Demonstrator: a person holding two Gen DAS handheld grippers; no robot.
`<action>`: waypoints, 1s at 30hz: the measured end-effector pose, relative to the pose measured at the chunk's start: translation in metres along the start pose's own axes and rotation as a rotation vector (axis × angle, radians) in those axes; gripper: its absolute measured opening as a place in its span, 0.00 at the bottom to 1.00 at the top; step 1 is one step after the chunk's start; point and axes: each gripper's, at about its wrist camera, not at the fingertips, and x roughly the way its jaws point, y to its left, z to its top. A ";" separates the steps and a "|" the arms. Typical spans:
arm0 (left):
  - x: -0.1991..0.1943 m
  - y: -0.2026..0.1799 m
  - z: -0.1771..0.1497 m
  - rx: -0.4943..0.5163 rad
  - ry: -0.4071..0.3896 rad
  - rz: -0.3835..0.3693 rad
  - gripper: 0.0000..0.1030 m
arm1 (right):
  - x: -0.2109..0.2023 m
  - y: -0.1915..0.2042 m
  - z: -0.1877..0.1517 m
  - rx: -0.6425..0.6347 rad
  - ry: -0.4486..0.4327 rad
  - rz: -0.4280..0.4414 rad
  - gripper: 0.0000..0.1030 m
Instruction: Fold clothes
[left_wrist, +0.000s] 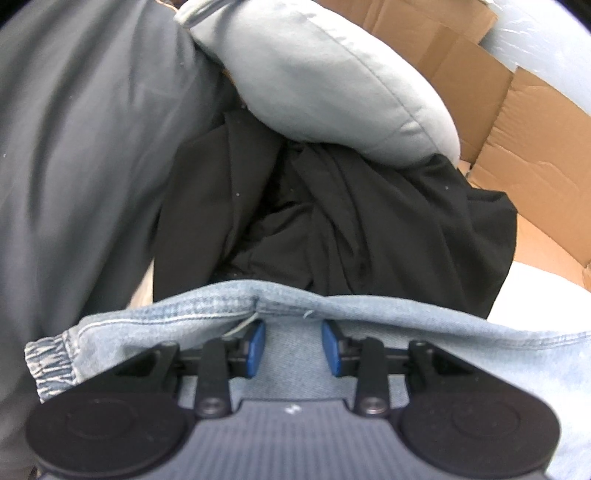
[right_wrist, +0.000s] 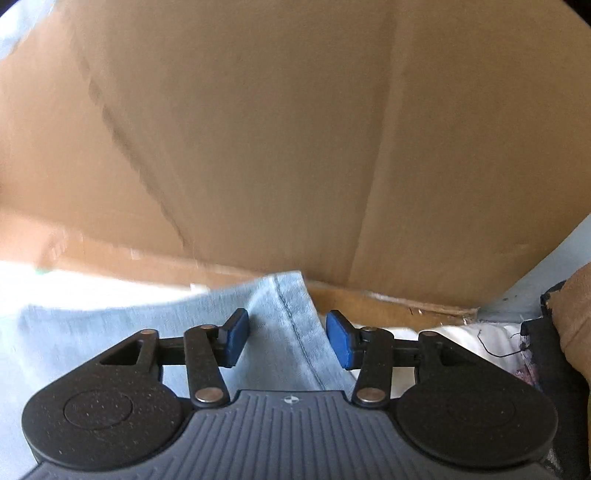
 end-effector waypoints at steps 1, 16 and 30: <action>0.000 0.000 -0.001 0.001 0.000 -0.001 0.35 | 0.001 -0.001 0.002 0.026 -0.004 0.005 0.52; -0.004 -0.008 -0.014 -0.001 -0.004 0.012 0.35 | 0.018 0.010 -0.001 -0.014 0.049 -0.016 0.40; -0.011 -0.026 -0.017 0.049 -0.024 -0.017 0.34 | -0.039 0.036 -0.009 -0.165 -0.229 -0.116 0.09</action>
